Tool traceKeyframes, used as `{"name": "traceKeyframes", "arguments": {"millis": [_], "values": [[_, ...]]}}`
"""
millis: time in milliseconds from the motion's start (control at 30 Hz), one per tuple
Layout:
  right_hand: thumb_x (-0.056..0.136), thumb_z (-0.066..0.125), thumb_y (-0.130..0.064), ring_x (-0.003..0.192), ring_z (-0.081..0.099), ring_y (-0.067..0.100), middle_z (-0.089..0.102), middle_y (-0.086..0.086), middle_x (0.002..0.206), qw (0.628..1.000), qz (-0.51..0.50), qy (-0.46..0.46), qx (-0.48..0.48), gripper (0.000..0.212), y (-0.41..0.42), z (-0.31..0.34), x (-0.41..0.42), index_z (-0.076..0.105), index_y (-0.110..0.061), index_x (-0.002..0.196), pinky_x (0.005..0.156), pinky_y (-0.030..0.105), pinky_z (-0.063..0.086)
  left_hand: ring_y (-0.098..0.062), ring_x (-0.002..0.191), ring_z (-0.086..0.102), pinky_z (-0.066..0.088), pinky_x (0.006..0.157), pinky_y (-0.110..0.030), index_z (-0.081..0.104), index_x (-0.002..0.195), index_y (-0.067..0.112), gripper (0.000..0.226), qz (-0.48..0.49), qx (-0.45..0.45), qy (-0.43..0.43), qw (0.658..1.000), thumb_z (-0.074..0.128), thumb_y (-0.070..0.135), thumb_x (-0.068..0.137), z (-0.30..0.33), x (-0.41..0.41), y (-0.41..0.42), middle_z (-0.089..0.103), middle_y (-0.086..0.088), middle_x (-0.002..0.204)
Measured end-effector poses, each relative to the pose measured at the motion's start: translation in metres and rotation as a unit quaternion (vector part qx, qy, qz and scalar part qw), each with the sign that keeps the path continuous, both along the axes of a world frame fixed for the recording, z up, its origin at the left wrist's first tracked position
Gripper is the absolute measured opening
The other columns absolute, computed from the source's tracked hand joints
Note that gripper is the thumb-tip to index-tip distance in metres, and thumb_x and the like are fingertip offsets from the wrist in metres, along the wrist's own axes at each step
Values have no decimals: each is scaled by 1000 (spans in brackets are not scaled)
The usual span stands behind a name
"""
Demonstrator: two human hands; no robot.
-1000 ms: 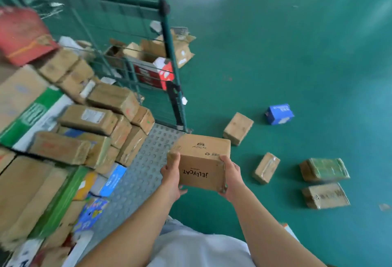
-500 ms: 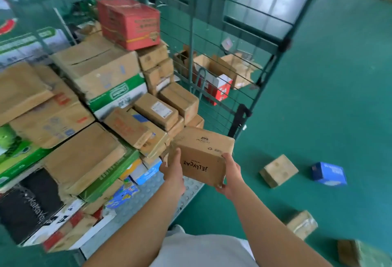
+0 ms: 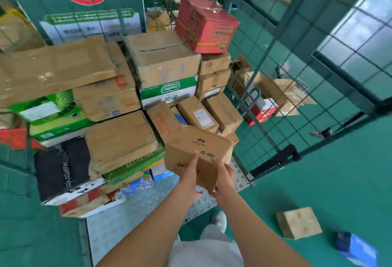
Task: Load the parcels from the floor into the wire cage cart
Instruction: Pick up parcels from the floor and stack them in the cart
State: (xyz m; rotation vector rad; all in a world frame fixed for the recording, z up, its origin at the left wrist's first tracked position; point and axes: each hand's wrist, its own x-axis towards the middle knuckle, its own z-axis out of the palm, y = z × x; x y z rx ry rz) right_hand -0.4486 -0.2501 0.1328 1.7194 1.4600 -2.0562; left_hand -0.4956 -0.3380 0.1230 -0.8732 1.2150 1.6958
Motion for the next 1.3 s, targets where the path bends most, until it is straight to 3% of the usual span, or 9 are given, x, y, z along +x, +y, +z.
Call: {"name": "traceKeyframes", "arguments": {"millis": [167,233,400,533,733,867,1000,1133,1300], "values": [[57,72,-72,108,58,28,53,2,125,1000,19,1,-8,82,23,-5,-32,38,-49,129,80,44,57,-23,120,59,46,97,-47,40,143,29,90,37,-10,6,999,84,62,72,-8,-41,30,63,2,129],[60,73,-68,111,60,30,55,1,126,999,42,18,-27,85,41,-6,-43,36,-46,133,85,46,57,-20,112,61,49,92,-43,42,142,35,95,46,-31,23,998,86,62,63,-12,-59,47,65,4,123],[87,65,-68,117,58,35,51,5,135,996,67,-2,-60,65,121,-19,-86,38,-37,137,98,55,52,-20,116,58,45,104,-47,43,136,37,83,28,-51,40,997,83,59,67,-24,-101,102,62,5,123],[91,63,-64,112,63,37,58,14,129,994,61,-15,-87,63,198,-38,-124,40,-26,134,97,56,55,-25,120,57,45,105,-50,33,144,44,103,-20,-72,46,996,87,62,58,-31,-138,149,57,2,135],[94,64,-56,107,66,36,60,15,128,992,57,-28,-108,57,272,-72,-186,43,-23,136,92,50,58,-22,119,58,46,102,-47,37,146,39,99,-56,-96,40,993,87,58,63,-50,-204,212,59,3,135],[97,59,-54,107,67,33,58,11,132,992,56,-19,-111,52,307,-95,-236,43,-28,140,84,43,59,-15,100,58,45,88,-40,37,133,40,64,-52,-102,77,990,79,41,85,-63,-256,251,59,8,114],[99,57,-53,106,68,32,57,6,128,994,66,2,-88,49,332,-109,-283,39,-31,139,76,38,57,-20,112,61,46,97,-43,44,140,36,75,-70,-89,90,989,81,47,75,-81,-305,278,64,3,129],[101,57,-32,106,68,28,60,6,130,991,110,-8,-79,44,344,-128,-320,41,-31,142,81,39,58,-16,106,59,46,86,-37,39,150,41,56,-67,-110,116,985,61,31,99,-93,-331,291,61,4,131],[103,56,-18,95,63,23,55,14,136,987,142,17,-71,50,341,-141,-334,39,-20,150,99,51,54,-28,139,46,38,116,-51,22,162,36,75,-110,-110,112,981,62,34,99,-101,-328,296,40,-4,161]]}}
